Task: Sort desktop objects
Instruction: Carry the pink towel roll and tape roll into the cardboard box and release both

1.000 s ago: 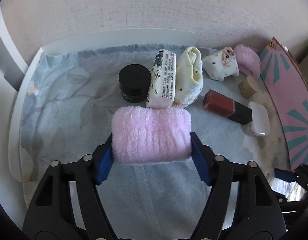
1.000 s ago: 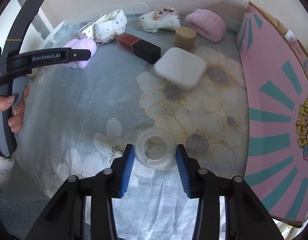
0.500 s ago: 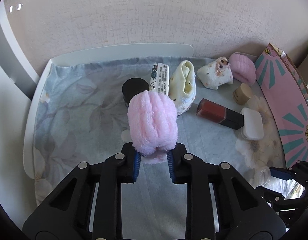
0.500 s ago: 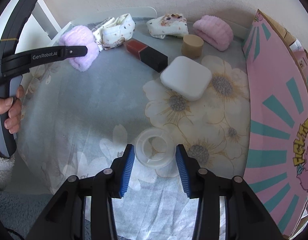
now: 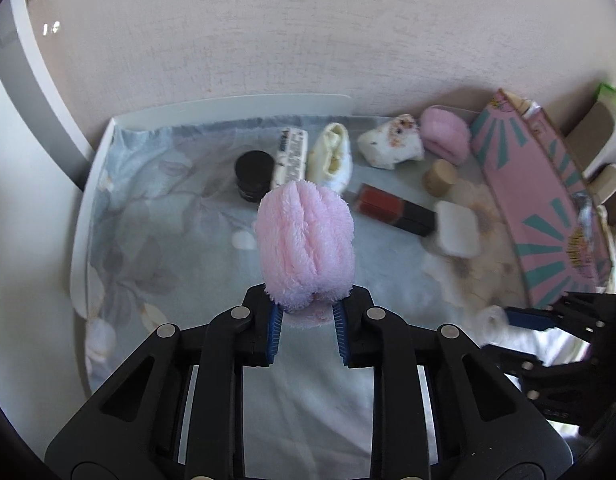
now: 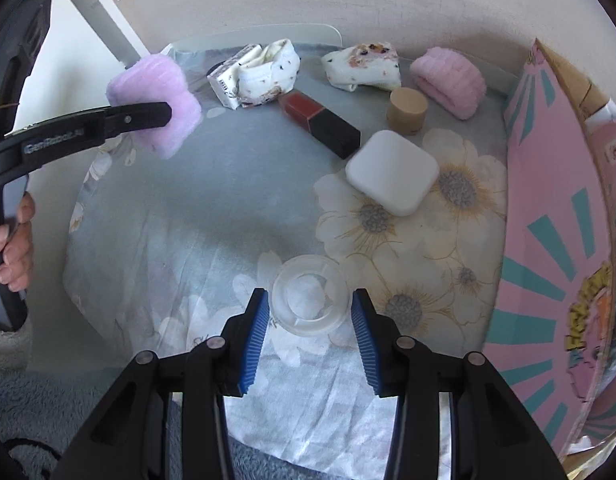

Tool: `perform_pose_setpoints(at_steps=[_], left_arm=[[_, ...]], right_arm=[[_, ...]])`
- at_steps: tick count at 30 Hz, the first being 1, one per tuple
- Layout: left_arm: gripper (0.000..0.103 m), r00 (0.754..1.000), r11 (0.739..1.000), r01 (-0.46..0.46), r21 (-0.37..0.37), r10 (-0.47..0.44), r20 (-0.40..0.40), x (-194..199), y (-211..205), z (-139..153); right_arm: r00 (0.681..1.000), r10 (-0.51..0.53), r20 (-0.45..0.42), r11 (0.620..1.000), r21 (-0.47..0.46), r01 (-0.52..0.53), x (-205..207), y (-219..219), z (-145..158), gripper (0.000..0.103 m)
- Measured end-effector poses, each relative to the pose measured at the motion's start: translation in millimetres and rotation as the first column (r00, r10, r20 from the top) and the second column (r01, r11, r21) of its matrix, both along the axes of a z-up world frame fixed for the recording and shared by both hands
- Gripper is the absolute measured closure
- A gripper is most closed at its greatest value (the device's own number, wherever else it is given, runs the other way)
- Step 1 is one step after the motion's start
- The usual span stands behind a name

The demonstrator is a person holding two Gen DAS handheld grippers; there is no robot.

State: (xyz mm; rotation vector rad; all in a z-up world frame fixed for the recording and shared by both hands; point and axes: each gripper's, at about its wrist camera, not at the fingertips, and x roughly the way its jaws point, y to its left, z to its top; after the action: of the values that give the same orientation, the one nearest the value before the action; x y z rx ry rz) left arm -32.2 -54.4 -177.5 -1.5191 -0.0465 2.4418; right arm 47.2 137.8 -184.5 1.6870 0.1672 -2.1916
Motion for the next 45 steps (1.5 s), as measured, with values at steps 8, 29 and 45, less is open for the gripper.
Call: perform_pose_setpoints(at_steps=[8, 29, 45], left_arm=[[0.083, 0.998, 0.999, 0.041, 0.001, -0.041, -0.051, 14.4, 15.0, 37.9], [0.083, 0.981, 0.987, 0.153, 0.038, -0.147, -0.125, -10.0, 92.0, 101.1], [0.083, 0.937, 0.938, 0.332, 0.100, -0.315, -0.154, -48.2, 237.9, 125.3]], right_arm=[[0.999, 0.043, -0.032, 0.999, -0.016, -0.044, -13.0, -18.3, 18.0, 0.064], [0.988, 0.031, -0.149, 0.998, -0.040, -0.037, -38.3, 29.7, 96.5, 0.064], [0.976, -0.154, -0.153, 0.988, -0.003, 0.155, -32.1, 154.5, 104.0, 0.064]])
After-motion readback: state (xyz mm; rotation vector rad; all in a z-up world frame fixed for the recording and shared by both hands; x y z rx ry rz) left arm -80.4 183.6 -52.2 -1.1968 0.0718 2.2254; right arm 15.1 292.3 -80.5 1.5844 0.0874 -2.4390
